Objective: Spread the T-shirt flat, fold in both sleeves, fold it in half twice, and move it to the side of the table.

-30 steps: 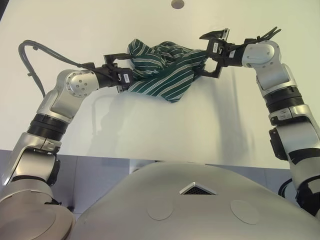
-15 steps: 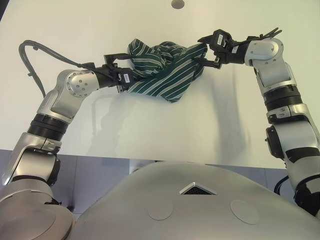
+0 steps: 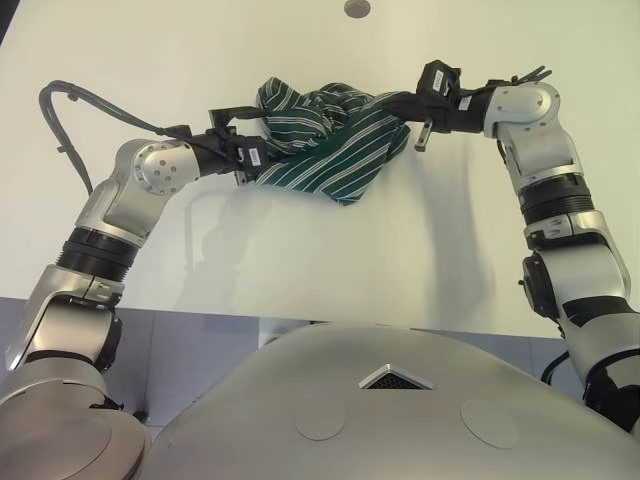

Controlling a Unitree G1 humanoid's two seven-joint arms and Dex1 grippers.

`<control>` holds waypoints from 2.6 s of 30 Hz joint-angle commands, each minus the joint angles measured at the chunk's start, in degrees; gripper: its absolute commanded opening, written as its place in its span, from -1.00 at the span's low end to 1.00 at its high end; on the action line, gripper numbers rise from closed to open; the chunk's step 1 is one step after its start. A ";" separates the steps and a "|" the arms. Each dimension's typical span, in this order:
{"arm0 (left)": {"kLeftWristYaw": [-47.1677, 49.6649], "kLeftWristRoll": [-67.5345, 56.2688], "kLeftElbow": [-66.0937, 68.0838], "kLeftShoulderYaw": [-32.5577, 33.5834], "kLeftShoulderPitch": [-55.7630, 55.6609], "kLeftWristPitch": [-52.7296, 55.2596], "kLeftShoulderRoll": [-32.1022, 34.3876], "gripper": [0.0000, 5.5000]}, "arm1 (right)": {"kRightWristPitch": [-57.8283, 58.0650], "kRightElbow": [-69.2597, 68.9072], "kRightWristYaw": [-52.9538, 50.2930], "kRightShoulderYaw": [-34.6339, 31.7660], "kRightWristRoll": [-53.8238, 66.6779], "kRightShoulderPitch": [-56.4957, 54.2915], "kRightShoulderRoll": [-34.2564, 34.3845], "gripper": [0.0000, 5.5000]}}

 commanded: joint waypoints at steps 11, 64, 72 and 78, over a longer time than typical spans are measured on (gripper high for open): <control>-2.35 6.57 5.50 -5.06 5.58 3.14 -0.45 0.51 | -4.93 13.72 -5.06 1.94 -6.44 -6.08 1.80 -0.35; -11.86 -10.16 -4.81 6.64 10.81 5.20 6.71 0.74 | 12.20 -44.99 26.93 6.43 11.23 25.17 -24.91 -0.64; -22.17 -15.86 -11.76 9.19 18.02 4.13 14.15 0.95 | 14.51 -41.31 24.80 1.13 15.97 21.16 -24.19 -0.64; -25.87 -26.28 -16.05 14.71 20.03 5.79 14.12 0.95 | 14.18 -36.80 16.63 0.26 13.41 16.86 -18.69 -0.64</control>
